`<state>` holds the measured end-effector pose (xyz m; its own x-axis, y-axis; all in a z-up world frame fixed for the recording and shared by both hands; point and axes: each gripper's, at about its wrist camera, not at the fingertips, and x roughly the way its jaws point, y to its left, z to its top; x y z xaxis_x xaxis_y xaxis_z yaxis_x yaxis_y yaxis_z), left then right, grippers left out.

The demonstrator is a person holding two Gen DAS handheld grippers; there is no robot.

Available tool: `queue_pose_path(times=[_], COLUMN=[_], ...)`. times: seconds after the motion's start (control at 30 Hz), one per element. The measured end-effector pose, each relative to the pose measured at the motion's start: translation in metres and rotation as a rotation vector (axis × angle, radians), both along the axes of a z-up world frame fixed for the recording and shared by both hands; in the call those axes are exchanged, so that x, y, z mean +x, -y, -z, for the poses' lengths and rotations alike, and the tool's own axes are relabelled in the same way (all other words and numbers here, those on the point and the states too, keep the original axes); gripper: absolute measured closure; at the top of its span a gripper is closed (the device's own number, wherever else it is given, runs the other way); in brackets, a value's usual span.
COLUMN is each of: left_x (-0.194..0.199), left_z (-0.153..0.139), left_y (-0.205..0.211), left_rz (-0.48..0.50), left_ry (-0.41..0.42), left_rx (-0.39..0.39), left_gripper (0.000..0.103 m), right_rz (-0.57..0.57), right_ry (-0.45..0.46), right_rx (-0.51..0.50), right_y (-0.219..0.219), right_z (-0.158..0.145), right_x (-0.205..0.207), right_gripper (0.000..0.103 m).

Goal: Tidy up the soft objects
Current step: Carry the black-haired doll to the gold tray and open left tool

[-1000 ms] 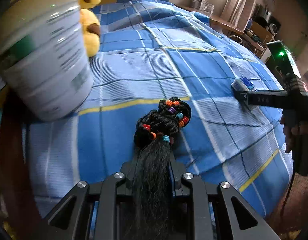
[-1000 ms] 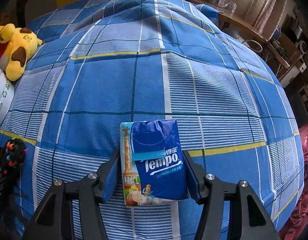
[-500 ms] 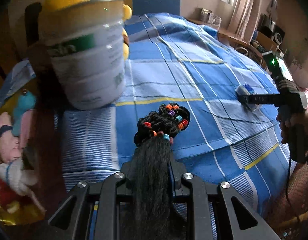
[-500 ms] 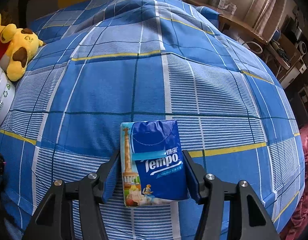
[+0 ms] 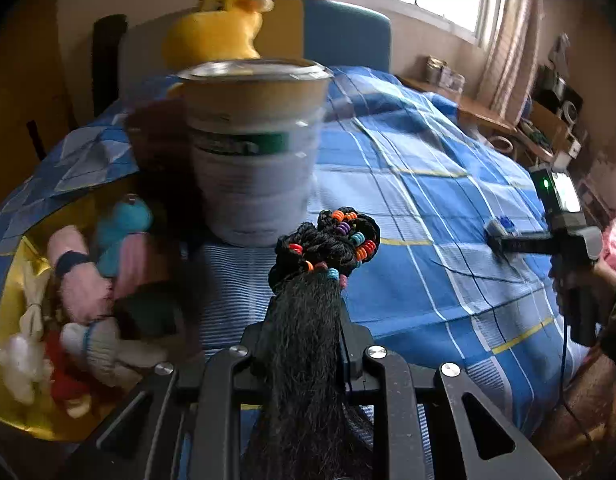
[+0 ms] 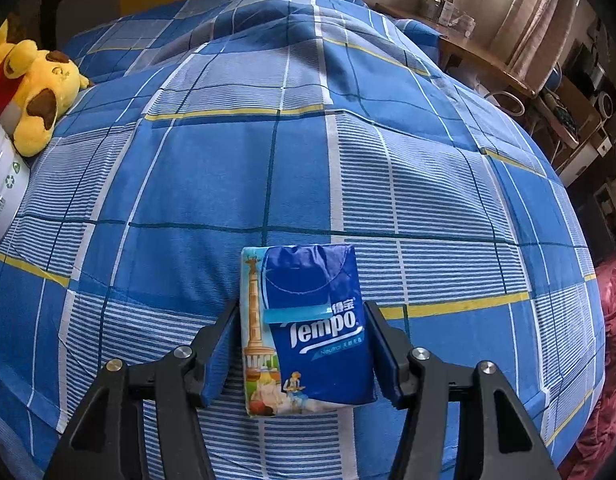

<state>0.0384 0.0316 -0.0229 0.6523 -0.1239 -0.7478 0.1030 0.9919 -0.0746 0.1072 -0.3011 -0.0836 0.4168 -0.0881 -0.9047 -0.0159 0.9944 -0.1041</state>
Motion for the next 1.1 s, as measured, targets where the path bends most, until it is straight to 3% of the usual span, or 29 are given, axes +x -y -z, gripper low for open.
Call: queue_pose_path(times=[0.53, 0.73, 0.83, 1.03, 1.1], left_x=[-0.018, -0.024, -0.025, -0.021, -0.023], left_z=[-0.013, -0.024, -0.015, 0.028, 0.036], left_y=[-0.097, -0.163, -0.192, -0.223, -0.228], left_rz=[-0.217, -0.38, -0.461, -0.544, -0.561], left_ry=[0.018, 0.046, 0.032, -0.078, -0.098], left_rx=[-0.061, -0.113, -0.082, -0.044, -0.063], left_gripper=[0.08, 0.08, 0.08, 0.075, 0.064], right_rz=[-0.009, -0.022, -0.02, -0.009, 0.0], right_ry=[0.019, 0.021, 0.018, 0.01, 0.007], right_rx=[-0.018, -0.029, -0.026, -0.01, -0.001], right_y=[-0.004, -0.008, -0.008, -0.006, -0.004], right_z=[-0.001, -0.002, -0.002, -0.003, -0.002], right_x=[-0.006, -0.008, -0.008, -0.006, -0.004], right_gripper=[0.045, 0.048, 0.048, 0.049, 0.049])
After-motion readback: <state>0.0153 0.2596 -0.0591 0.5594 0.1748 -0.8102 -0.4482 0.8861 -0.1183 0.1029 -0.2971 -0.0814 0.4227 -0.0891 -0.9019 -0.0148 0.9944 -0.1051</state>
